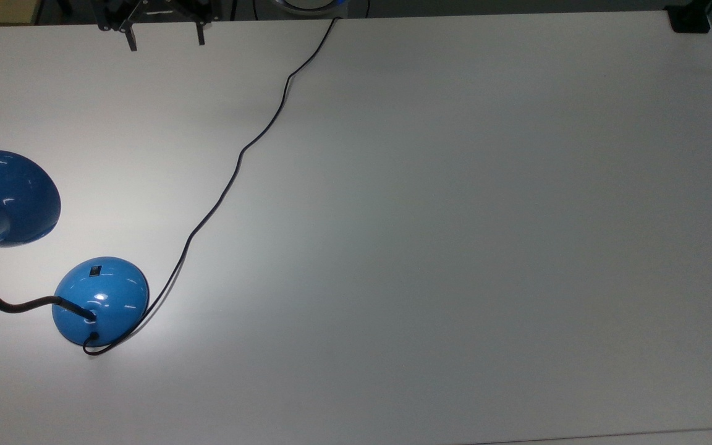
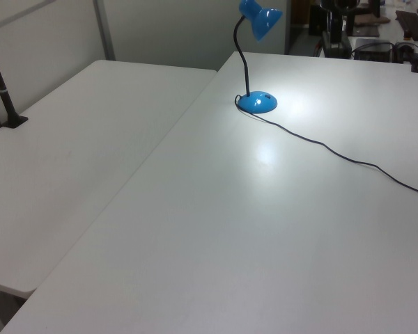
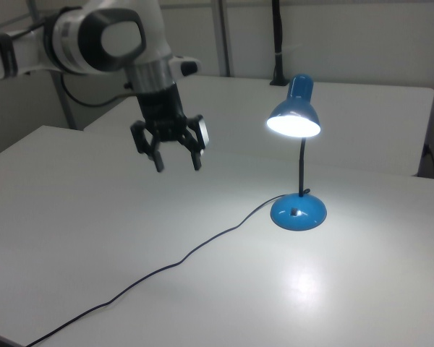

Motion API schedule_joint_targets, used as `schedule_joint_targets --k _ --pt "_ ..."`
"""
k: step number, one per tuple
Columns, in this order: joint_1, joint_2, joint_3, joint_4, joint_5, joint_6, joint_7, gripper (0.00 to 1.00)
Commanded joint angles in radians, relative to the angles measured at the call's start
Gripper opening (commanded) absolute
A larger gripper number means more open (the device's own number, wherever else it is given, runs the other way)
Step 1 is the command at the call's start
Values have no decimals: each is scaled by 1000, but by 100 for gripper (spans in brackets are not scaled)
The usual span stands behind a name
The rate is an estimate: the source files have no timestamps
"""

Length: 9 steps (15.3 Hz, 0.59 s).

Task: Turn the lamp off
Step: 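Move the gripper down toward the switch on the blue lamp base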

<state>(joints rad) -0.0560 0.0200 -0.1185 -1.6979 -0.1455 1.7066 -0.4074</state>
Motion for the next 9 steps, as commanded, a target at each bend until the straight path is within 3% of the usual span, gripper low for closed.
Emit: schedule_joint_targets --k 1,3,7,9 --pt "-47 17 -3 -109 -10 161 -11 31" --pt "-70 70 -3 -105 -2 212 -5 3" --pt "-116 198 -3 -103 41 466 -4 0" --pt "-149 257 -4 -100 101 631 -2 0"
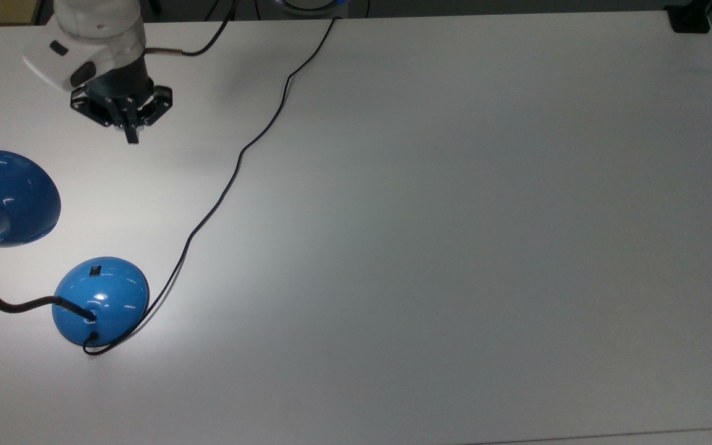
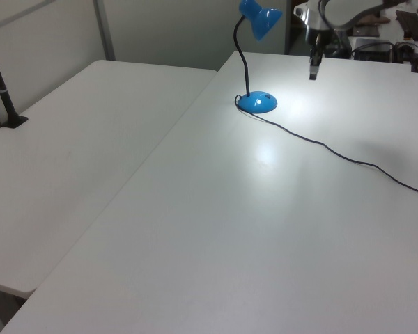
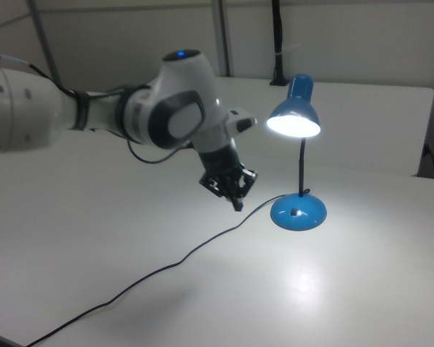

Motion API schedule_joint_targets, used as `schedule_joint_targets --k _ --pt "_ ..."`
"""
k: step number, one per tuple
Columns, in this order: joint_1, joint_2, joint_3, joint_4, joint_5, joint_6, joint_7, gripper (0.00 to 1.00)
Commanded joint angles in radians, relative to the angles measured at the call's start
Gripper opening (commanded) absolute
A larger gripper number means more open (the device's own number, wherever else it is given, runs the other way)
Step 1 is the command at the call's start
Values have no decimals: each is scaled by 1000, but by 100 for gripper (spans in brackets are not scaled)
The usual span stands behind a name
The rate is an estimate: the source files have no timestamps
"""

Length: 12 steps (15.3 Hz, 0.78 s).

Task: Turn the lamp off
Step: 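Move the gripper down toward the switch on the blue lamp base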

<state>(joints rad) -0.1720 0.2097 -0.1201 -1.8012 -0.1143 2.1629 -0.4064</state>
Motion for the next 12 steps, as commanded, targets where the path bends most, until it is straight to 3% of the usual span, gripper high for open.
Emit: schedule_joint_targets --k 1,4,8,12 --pt "-40 97 -3 5 96 228 -3 0" --pt "-58 174 -3 28 140 391 -2 0" --pt "-78 276 -3 104 186 478 -2 0" --pt "-78 367 -3 187 301 540 -2 0"
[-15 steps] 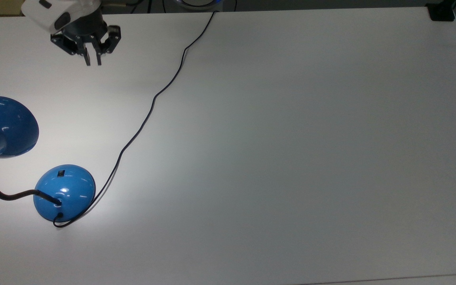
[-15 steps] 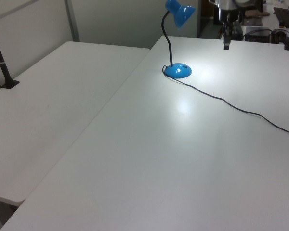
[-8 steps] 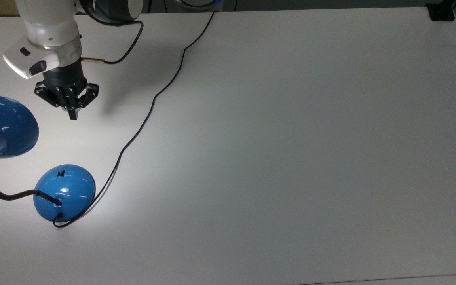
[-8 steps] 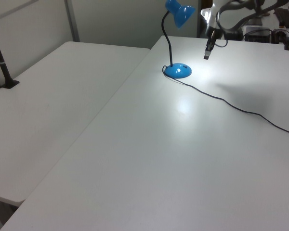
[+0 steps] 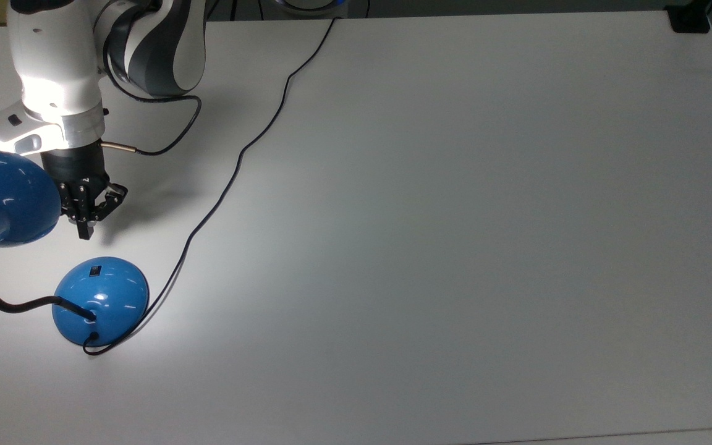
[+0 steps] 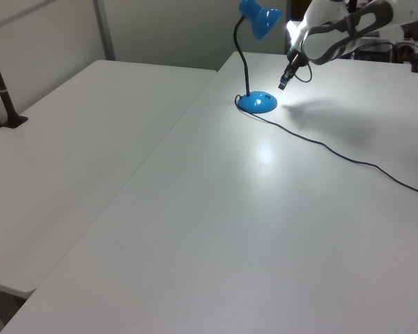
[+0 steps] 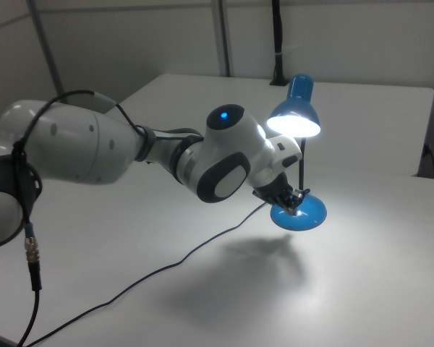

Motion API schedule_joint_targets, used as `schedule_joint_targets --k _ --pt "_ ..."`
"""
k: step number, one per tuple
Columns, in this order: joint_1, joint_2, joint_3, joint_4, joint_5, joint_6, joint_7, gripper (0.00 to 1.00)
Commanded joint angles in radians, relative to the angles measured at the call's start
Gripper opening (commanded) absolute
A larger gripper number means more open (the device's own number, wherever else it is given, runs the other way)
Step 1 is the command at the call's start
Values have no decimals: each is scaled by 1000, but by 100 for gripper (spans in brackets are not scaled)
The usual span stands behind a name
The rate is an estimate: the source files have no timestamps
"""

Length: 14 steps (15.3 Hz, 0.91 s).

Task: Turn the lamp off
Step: 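Move the gripper down toward the switch on the blue lamp base, then press down on the switch atop the lamp base with the gripper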

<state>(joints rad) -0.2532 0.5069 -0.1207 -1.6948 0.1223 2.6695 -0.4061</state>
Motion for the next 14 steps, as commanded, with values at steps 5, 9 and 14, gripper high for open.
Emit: schedule_joint_targets --k 5,9,14 --pt "6 131 -1 141 66 35 0 0" --pt "9 148 1 145 53 36 33 0" --pt "15 148 4 136 48 36 33 0"
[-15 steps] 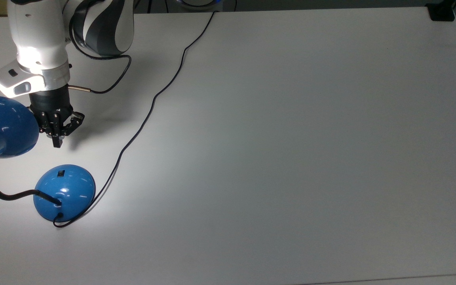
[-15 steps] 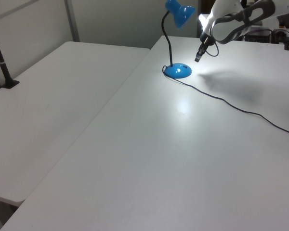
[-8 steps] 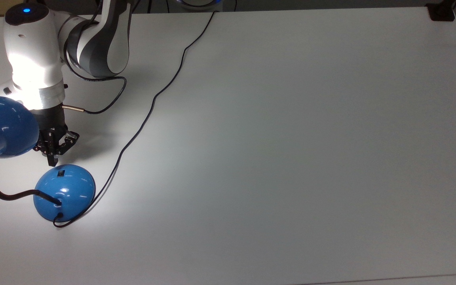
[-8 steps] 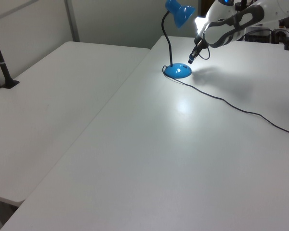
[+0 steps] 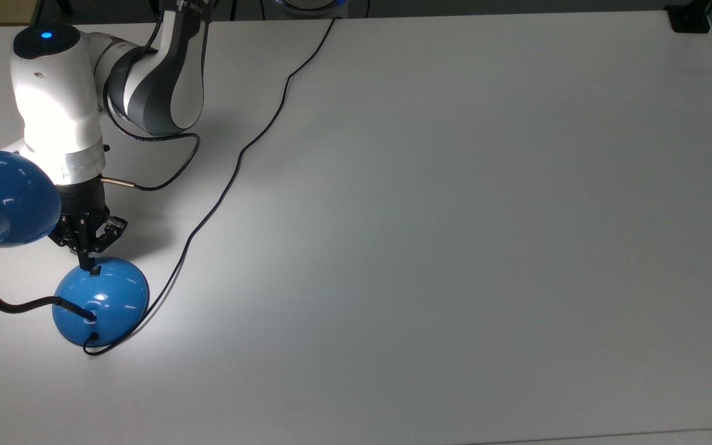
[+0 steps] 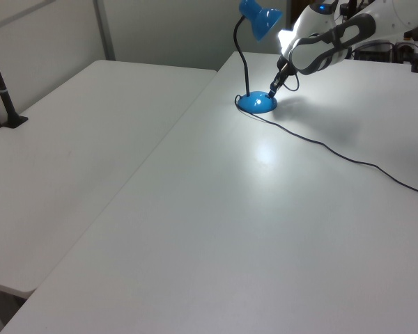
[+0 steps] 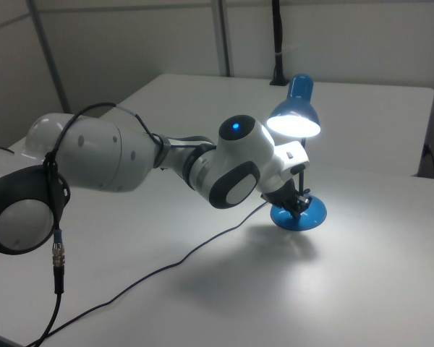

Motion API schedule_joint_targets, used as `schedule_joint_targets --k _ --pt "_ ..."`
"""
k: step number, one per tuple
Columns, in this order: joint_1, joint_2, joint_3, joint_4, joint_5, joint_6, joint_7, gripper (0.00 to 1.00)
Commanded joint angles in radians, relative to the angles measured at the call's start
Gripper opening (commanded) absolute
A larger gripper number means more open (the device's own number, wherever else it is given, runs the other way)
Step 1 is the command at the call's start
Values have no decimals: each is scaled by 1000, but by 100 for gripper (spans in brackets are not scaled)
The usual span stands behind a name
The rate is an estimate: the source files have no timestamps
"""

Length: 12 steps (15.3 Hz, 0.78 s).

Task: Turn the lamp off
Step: 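Press down on the switch atop the lamp base with the gripper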

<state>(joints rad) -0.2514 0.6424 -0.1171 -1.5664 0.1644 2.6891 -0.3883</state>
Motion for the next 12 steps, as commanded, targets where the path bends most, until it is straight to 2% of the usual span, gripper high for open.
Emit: schedule_joint_targets --k 1,5,9,12 --pt "15 13 2 8 3 17 16 0" --pt "20 20 4 8 -16 18 17 0" --pt "9 -39 5 -3 -3 18 17 0" --pt "15 -32 4 -11 -9 18 17 0"
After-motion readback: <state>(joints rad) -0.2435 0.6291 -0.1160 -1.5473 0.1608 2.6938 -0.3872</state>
